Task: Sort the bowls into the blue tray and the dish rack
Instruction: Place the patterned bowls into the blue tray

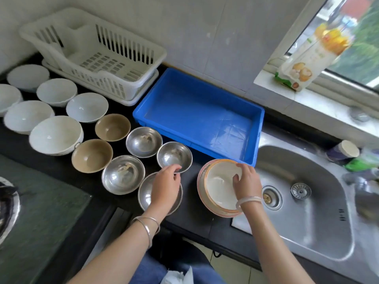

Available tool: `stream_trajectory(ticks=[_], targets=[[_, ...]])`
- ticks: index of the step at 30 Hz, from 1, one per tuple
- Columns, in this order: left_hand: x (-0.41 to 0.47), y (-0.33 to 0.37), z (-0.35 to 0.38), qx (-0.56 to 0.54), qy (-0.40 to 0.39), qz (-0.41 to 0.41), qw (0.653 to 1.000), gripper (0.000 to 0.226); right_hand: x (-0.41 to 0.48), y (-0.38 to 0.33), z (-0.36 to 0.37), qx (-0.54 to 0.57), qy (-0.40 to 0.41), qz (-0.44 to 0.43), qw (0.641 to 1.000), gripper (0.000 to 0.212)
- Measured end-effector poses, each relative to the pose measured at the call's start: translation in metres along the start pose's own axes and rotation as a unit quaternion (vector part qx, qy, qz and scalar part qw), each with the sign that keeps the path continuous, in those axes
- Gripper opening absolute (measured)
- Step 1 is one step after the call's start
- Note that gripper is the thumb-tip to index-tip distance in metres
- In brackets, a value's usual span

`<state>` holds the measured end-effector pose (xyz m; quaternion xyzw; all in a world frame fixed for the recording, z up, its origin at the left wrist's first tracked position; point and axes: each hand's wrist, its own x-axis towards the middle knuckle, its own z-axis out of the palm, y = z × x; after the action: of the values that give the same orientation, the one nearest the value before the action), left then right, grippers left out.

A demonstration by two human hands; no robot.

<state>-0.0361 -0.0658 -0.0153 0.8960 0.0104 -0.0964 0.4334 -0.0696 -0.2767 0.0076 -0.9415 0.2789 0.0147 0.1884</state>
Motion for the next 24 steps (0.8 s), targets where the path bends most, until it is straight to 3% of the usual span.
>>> stream_trajectory(ticks=[3, 7, 13, 17, 24], targets=[[0.0, 0.02, 0.024, 0.005, -0.077, 0.03, 0.997, 0.028, -0.006, 0.033, -0.002, -0.032, -0.017, 0.082, 0.996, 0.047], [-0.001, 0.031, 0.048, 0.082, -0.151, 0.046, 0.984, 0.027, -0.015, 0.053, 0.003, 0.071, -0.09, 0.16, 0.98, 0.044], [0.002, 0.033, 0.054, 0.075, -0.138, 0.027, 0.987, 0.018, -0.024, 0.05, 0.013, 0.122, -0.088, 0.19, 0.97, 0.031], [0.004, 0.034, 0.049, 0.063, -0.089, 0.018, 0.994, 0.038, -0.034, 0.04, 0.018, 0.14, -0.098, 0.192, 0.966, 0.023], [0.006, 0.038, 0.047, 0.112, -0.072, 0.028, 0.991, 0.038, -0.034, 0.03, 0.015, 0.143, -0.032, 0.208, 0.967, 0.017]])
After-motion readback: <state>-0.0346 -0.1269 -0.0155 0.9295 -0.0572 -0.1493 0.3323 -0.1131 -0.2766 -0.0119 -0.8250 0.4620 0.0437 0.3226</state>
